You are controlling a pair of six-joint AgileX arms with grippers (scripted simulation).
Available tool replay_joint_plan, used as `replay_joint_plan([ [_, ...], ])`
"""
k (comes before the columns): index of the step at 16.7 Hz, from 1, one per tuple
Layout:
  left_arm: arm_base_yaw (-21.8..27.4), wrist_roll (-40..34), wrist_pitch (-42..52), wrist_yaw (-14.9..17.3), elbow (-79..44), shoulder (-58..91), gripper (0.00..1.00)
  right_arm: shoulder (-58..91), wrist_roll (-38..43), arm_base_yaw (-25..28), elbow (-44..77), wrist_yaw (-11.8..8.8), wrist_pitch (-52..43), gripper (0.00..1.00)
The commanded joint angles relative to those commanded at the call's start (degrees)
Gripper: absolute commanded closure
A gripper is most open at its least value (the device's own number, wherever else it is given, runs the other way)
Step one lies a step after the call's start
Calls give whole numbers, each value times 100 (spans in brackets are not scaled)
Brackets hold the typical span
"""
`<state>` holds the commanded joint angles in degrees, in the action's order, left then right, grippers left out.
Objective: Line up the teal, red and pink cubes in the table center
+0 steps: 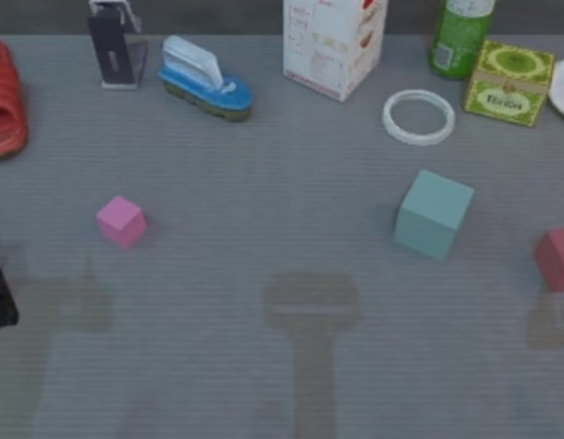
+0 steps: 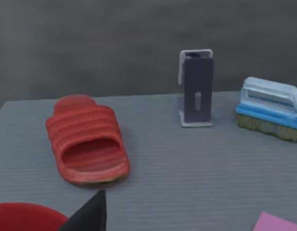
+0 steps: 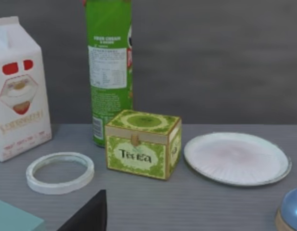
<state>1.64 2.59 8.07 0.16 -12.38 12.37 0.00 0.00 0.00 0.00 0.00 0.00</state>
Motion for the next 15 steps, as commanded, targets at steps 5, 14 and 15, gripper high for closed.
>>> replay_joint_plan([
  [5,247,477,1472,-14,-2195,2648,0,0,0,0,0,0,0,0],
  [14,766,1435,4464,-36,-6347,8362,0,0,0,0,0,0,0,0],
  [15,816,1522,4732,-34,-6741,8839,0,0,0,0,0,0,0,0],
])
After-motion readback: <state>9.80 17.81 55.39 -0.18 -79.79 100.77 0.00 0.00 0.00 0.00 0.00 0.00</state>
